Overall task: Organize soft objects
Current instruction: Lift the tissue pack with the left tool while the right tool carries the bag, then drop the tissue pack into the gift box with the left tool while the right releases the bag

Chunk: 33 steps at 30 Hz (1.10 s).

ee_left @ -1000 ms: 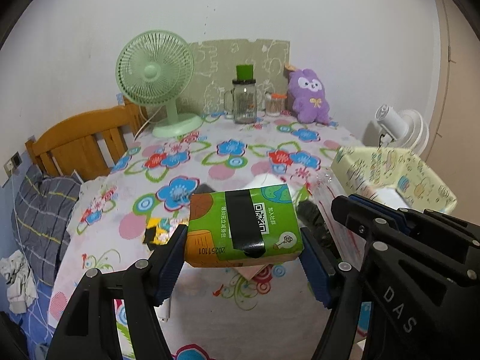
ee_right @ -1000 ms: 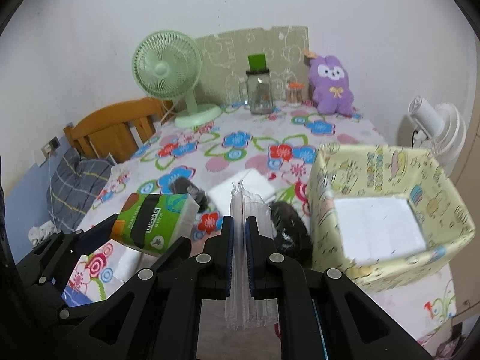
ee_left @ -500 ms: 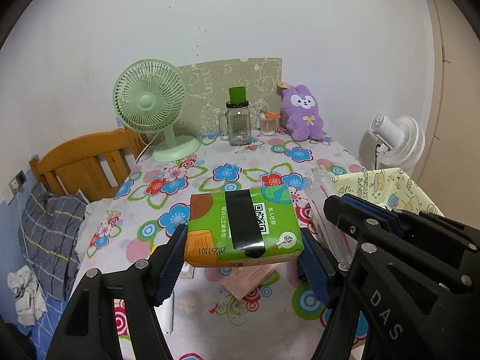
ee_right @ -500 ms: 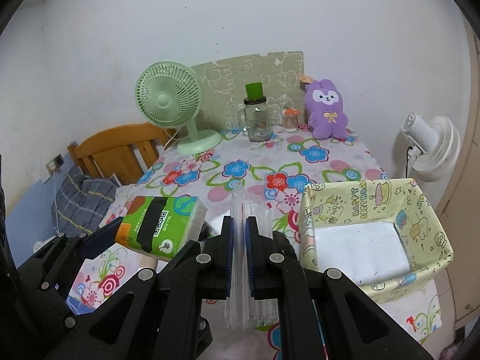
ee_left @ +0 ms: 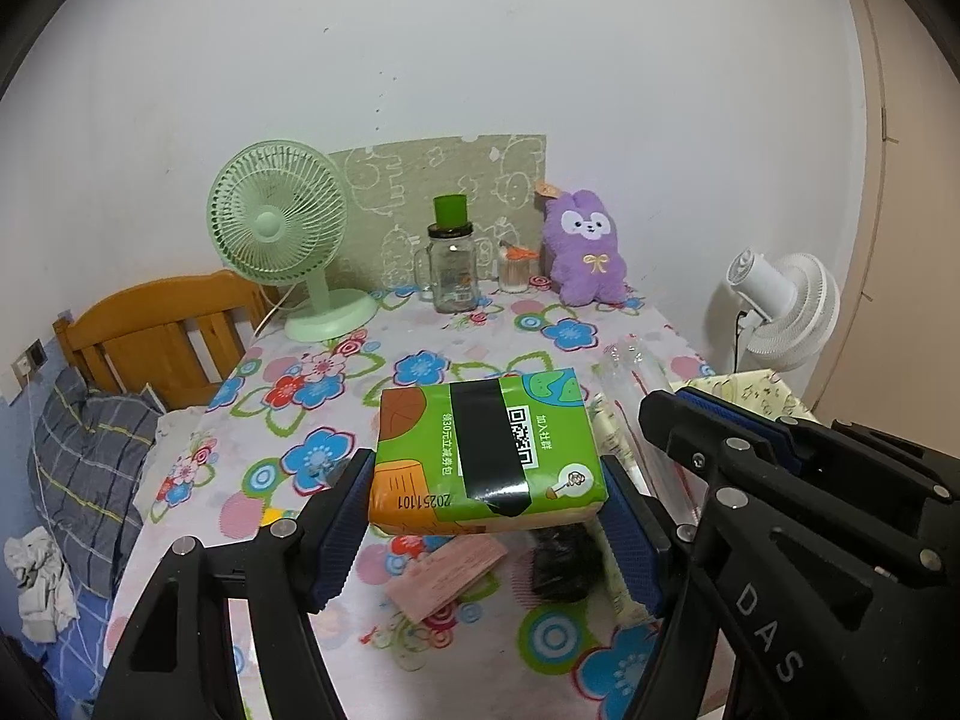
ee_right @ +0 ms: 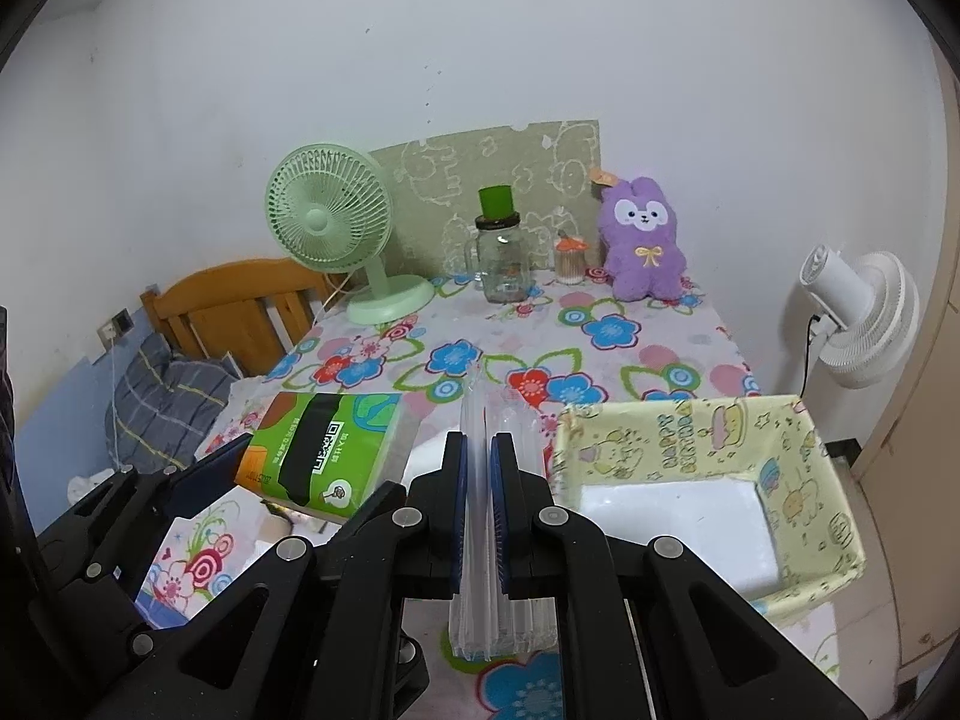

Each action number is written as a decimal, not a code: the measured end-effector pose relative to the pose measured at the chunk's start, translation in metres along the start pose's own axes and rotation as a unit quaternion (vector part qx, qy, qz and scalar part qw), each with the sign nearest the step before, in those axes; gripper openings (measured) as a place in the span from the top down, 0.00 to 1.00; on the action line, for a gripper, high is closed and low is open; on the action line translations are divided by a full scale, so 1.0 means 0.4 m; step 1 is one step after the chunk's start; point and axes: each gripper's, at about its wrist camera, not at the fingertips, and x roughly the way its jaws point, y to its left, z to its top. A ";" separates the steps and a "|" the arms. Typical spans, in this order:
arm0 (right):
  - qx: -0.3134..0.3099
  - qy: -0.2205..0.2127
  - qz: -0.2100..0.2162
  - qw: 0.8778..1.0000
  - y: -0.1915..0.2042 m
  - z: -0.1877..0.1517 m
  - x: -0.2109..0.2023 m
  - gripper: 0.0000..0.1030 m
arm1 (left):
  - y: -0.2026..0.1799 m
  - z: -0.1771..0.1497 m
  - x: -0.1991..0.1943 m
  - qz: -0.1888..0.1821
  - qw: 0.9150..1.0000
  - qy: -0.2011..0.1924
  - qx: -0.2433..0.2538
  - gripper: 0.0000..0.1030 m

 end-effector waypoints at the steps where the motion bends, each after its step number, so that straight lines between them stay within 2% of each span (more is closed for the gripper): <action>1: -0.002 -0.001 0.000 1.000 -0.007 0.004 -0.002 0.90 | -0.008 0.004 0.001 -0.001 1.000 -0.002 -0.001 0.29; 8: -0.005 -0.012 -0.012 1.000 -0.067 0.030 -0.023 0.90 | -0.063 0.032 0.009 -0.009 1.000 -0.012 -0.001 0.29; 19: 0.011 -0.026 -0.044 0.999 -0.181 0.040 -0.040 0.90 | -0.165 0.058 0.048 -0.043 0.999 -0.008 0.021 0.29; 25: 0.025 -0.017 -0.050 0.998 -0.243 0.032 -0.025 0.90 | -0.220 0.060 0.085 -0.066 0.997 -0.001 0.033 0.28; 33: 0.041 -0.001 -0.081 0.996 -0.311 0.008 0.024 0.90 | -0.272 0.046 0.171 -0.099 0.994 0.028 0.043 0.28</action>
